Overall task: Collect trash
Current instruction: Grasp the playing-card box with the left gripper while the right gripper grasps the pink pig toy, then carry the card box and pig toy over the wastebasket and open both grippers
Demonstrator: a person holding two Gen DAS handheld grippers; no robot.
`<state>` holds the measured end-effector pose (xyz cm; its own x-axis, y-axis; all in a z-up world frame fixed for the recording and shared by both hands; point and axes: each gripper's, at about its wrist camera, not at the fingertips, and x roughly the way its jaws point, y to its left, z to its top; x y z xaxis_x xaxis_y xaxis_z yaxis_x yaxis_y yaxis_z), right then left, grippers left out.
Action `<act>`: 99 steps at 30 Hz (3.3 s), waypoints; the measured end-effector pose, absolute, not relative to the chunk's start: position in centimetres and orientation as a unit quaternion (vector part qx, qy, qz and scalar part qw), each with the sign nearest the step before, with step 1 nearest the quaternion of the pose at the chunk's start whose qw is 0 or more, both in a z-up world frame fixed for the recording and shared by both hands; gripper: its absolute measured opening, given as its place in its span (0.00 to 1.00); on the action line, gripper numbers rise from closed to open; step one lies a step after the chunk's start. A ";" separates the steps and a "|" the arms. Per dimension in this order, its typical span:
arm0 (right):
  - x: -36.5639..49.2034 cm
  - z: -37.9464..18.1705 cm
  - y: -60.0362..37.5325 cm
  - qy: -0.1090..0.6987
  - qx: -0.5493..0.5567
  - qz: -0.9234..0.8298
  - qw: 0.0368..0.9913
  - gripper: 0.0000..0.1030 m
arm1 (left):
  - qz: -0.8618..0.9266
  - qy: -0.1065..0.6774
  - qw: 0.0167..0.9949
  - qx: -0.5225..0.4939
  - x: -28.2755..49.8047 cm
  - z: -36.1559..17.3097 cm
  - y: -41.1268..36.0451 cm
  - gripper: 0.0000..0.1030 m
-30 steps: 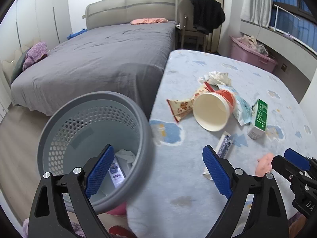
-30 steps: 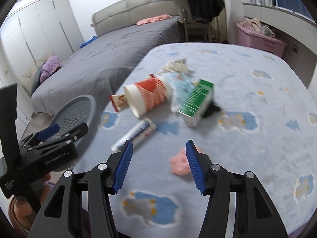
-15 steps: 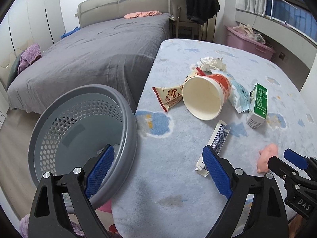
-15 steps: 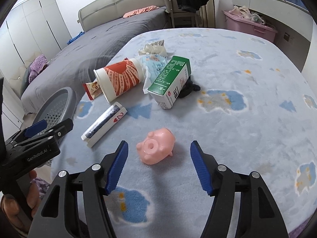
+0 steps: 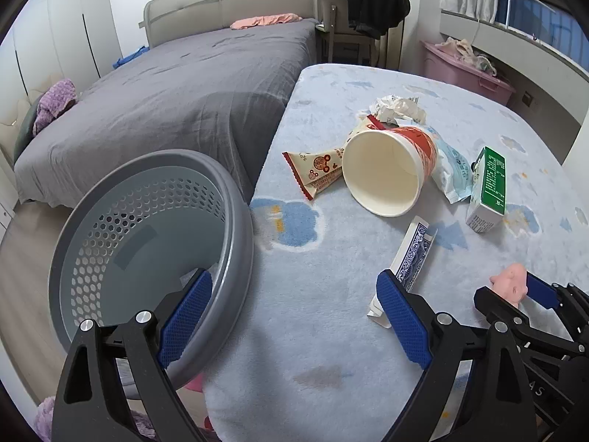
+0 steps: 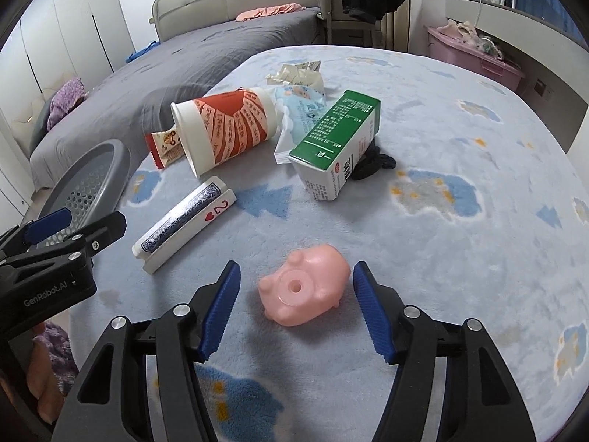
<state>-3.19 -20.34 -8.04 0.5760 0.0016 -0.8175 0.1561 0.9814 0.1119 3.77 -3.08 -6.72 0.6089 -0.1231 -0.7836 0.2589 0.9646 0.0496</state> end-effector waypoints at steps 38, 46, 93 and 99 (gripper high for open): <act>-5.6 -5.4 -26.1 0.411 0.179 -0.037 0.893 0.43 | -0.211 0.457 0.857 0.112 4.4 -9.6 -10.2 0.49; -5.7 -5.4 -25.7 0.410 0.172 -0.036 0.895 0.43 | -0.228 0.446 0.858 0.111 3.3 -8.8 -10.0 0.18; 9.4 -4.6 -1.7 0.441 0.031 0.240 0.864 0.43 | 0.063 0.442 0.895 -0.024 8.1 -6.0 15.0 0.18; 10.1 -5.0 -1.1 0.444 0.028 0.249 0.860 0.43 | 0.068 0.449 0.891 -0.027 8.2 -6.4 15.5 0.20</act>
<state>10.10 -1.11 -4.97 0.4816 0.4539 -0.7497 -0.4038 0.8742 0.2698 8.19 15.47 -6.40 0.5878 0.0968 -0.8032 -0.1453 0.9893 0.0129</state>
